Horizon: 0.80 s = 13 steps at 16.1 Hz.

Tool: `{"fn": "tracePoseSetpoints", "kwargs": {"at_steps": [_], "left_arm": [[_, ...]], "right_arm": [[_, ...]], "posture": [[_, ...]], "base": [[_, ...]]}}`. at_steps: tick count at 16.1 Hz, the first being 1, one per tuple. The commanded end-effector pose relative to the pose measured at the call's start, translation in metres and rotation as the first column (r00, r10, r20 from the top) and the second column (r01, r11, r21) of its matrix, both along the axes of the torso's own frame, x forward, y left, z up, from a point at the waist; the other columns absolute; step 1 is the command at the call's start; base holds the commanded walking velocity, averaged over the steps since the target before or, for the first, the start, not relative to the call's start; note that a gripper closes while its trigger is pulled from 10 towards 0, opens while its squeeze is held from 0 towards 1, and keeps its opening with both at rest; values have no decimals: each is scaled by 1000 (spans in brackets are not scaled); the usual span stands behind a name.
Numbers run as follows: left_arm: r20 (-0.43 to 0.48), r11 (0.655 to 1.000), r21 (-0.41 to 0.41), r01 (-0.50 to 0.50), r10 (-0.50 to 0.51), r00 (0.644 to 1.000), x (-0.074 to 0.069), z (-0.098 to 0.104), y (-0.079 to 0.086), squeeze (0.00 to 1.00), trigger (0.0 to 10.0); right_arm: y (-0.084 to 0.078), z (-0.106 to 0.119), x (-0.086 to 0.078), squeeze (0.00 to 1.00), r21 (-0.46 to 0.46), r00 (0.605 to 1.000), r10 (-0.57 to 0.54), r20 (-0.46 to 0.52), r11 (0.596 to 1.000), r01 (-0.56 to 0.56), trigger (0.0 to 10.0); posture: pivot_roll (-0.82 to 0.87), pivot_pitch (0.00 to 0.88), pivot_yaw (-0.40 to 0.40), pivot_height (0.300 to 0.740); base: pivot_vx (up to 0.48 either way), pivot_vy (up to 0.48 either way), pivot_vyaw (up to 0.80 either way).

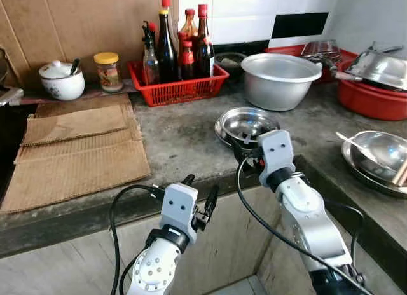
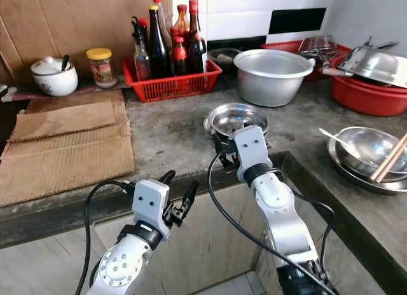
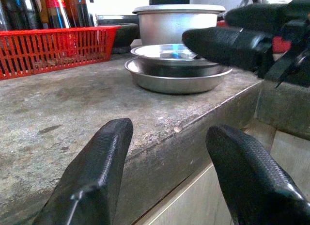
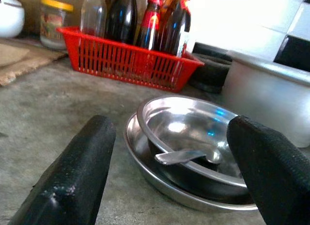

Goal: Kitchen organization

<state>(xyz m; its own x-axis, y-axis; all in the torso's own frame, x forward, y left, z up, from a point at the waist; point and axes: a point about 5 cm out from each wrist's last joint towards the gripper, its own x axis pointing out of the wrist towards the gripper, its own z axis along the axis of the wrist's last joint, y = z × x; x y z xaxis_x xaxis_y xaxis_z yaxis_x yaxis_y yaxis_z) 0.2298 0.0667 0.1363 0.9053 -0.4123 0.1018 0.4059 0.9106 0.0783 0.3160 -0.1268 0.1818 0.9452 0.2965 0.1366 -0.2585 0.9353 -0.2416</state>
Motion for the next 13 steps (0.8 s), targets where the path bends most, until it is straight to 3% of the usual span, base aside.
{"fn": "tracePoseSetpoints", "kwargs": {"at_steps": [1, 8, 13], "left_arm": [[11, 1000, -20, 19, -19, 1000, -3, 5, -3, 0, 10000], [32, 998, -42, 52, -51, 998, -5, 8, -8, 0, 10000], [34, 997, -41, 58, -57, 998, -4, 8, -9, 0, 10000]], "right_arm": [[0, 4, 5, 0, -29, 1000, 12, 24, 1000, -11, 10000], [-1, 0, 19, 0, -142, 999, 11, 44, 990, -4, 10000], [-3, -5, 25, 0, -171, 999, 6, 37, 985, 0, 10000]], "posture": [[93, 3, -59, 740], [89, 0, -66, 740], [88, 2, -67, 740]], "base": [[0, 0, 0], [0, 0, 0], [0, 0, 0]]}}
